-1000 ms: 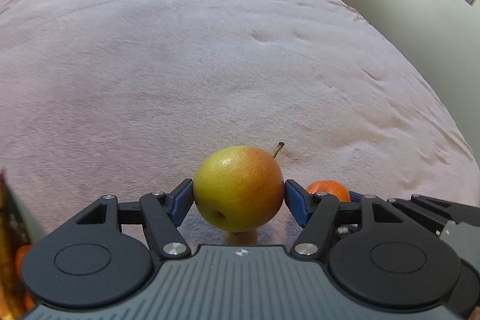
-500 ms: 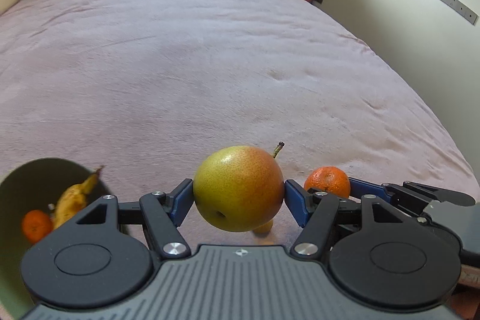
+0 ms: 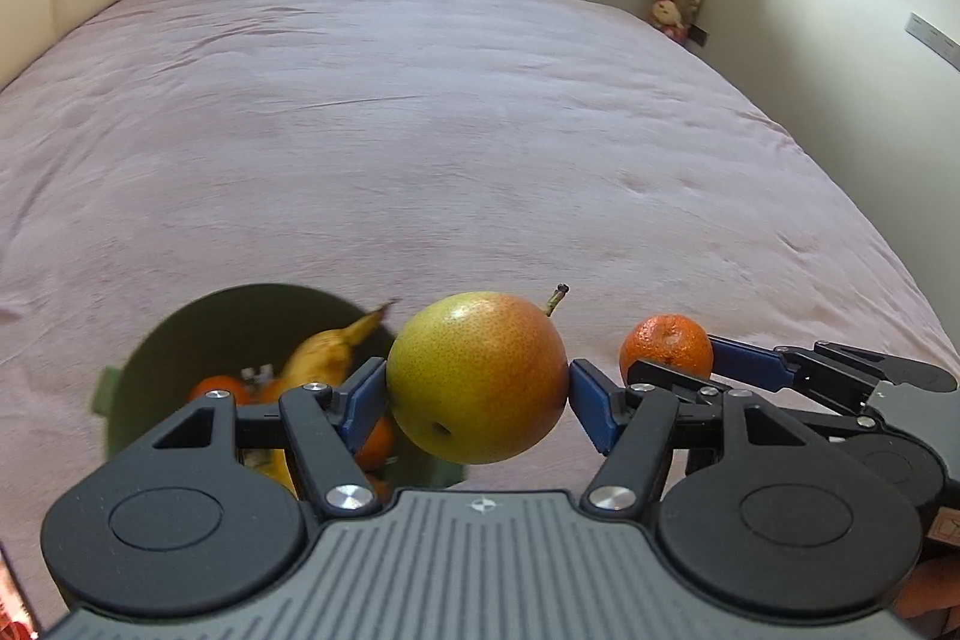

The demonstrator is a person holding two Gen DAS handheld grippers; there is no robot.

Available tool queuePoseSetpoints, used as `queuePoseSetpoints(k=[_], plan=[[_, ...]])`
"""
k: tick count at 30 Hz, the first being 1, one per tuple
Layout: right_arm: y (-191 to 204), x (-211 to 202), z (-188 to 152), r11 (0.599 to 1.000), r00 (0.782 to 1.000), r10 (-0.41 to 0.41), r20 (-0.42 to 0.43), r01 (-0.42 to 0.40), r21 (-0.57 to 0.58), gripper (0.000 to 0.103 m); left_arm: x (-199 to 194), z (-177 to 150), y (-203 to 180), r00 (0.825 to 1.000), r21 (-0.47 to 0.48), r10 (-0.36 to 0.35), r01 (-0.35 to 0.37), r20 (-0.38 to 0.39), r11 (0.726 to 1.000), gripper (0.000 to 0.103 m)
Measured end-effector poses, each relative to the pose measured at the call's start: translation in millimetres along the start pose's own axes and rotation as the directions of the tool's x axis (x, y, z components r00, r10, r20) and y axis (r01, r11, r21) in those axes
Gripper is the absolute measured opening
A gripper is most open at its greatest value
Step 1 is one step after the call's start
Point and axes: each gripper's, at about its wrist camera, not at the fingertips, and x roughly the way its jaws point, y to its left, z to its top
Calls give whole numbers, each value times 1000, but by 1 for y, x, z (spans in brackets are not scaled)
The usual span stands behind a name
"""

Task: Organize fruits
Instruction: 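Lift and carry the pear and mandarin over the colander with both tools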

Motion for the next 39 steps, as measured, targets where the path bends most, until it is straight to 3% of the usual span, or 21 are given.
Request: queuePoseSetpoints(k=[7,13,21,30,39], plan=[[44,3,2,990,995,97,7,-96,-107,42,-16,-2,36,997,-48,79,-78,16,996,75],[73,12,5,976,991,133,-19,-135,-172,42,-14,-5,65,988,-116,150,-152,-27,982,75],[102,32,11,958,984,167,-59,-176,-228,42,-14,-13,103,987,-197,146,-156,-64,968,75],[109,64,16,950,978,163,-129,-191,-248,42,-4,-17,116,988,-236,144,-155,-63,959,75],[113,88,14,933,977,119,-175,-170,-317,42,11,-22,117,970,-189,205,-228,-134,955,75]])
